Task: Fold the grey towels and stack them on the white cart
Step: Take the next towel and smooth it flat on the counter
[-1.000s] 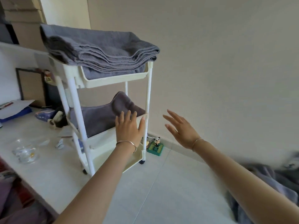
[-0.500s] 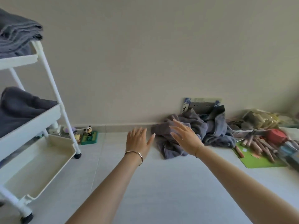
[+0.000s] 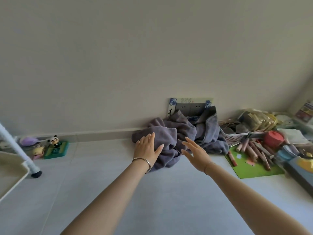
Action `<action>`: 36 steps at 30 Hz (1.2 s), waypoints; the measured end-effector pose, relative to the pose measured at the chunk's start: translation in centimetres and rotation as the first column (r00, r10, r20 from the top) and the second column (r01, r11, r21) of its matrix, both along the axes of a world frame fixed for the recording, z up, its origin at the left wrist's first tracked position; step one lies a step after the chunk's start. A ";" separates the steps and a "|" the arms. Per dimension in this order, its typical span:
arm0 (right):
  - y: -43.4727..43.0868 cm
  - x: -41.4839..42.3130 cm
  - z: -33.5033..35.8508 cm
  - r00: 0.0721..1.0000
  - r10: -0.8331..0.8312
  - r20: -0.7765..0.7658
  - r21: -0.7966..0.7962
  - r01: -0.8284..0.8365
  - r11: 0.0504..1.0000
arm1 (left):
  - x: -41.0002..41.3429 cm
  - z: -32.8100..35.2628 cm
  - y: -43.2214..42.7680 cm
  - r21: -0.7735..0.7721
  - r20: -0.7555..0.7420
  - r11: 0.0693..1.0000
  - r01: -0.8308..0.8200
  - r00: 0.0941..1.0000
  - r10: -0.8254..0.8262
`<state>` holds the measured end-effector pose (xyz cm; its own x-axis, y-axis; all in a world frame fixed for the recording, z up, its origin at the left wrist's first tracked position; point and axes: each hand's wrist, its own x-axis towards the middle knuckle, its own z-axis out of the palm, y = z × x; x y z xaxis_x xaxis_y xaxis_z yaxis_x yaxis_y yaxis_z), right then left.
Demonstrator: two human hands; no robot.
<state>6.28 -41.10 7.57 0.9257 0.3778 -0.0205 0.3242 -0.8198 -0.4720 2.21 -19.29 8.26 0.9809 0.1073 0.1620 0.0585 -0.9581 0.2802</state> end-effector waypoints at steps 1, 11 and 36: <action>0.0 1.2 -0.2 1.000 0.014 -0.012 -0.003 -0.014 1.000 | 1.1 -0.2 -0.3 0.005 0.001 1.000 -0.008 1.000 0.008; 1.0 11.6 -3.8 0.983 0.176 -0.052 0.022 -0.175 0.984 | 10.8 -2.9 -3.3 0.041 -0.034 0.997 -0.059 0.998 0.061; 2.8 17.7 -3.4 0.839 0.463 -0.285 0.271 -0.393 0.879 | 14.9 -0.7 -1.5 -0.345 -0.076 0.930 0.124 0.984 -0.160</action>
<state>23.94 -38.25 4.19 0.6205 0.7632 -0.1802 0.4167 -0.5156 -0.7487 17.07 -20.75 7.56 0.9992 -0.0034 0.0402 -0.0264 -0.8085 0.5879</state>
